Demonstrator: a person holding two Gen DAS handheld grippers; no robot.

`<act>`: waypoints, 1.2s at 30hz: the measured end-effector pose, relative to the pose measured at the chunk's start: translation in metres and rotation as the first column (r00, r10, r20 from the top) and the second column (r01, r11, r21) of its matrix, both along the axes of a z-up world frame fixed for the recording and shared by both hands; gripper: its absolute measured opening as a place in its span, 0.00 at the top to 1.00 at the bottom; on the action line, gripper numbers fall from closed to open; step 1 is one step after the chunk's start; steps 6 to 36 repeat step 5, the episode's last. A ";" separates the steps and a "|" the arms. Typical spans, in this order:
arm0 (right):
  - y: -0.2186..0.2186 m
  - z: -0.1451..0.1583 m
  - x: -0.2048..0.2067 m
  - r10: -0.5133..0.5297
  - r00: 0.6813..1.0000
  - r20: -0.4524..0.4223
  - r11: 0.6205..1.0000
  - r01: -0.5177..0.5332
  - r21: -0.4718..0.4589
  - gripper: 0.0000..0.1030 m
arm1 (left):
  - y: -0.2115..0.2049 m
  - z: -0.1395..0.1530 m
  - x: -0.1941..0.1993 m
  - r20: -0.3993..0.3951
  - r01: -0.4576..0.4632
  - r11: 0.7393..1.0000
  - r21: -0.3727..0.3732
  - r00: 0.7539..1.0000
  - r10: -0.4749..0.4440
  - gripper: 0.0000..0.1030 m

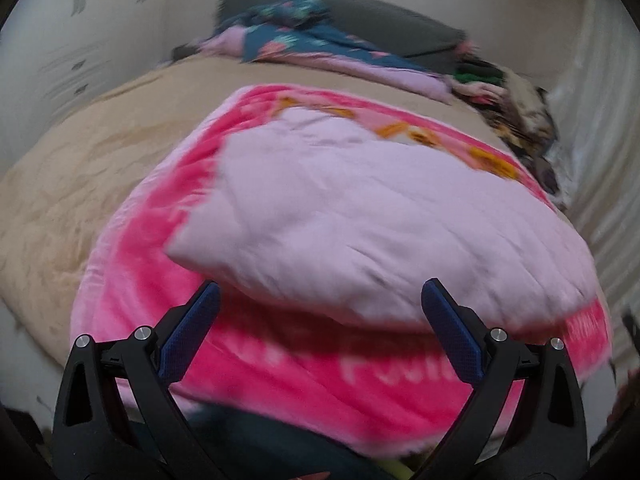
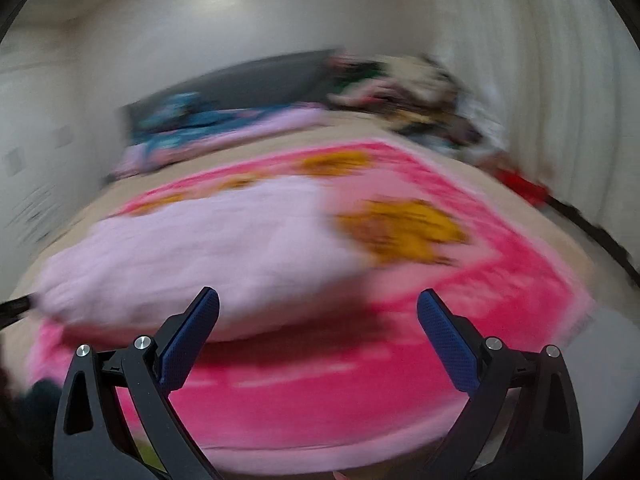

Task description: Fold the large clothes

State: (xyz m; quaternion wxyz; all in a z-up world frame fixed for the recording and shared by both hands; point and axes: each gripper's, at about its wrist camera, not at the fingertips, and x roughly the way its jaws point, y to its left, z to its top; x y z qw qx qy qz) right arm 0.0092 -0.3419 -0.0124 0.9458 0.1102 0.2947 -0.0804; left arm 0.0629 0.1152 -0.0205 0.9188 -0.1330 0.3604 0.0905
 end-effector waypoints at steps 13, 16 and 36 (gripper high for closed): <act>-0.154 -0.057 -0.004 -0.420 0.898 -0.132 0.907 0.414 -0.075 0.04 | 0.105 -0.015 0.045 -0.067 -0.230 0.972 0.041 0.970 0.233 0.09; -0.154 -0.057 -0.004 -0.420 0.898 -0.132 0.907 0.414 -0.075 0.04 | 0.105 -0.015 0.045 -0.067 -0.230 0.972 0.041 0.970 0.233 0.09; -0.154 -0.057 -0.004 -0.420 0.898 -0.132 0.907 0.414 -0.075 0.04 | 0.105 -0.015 0.045 -0.067 -0.230 0.972 0.041 0.970 0.233 0.09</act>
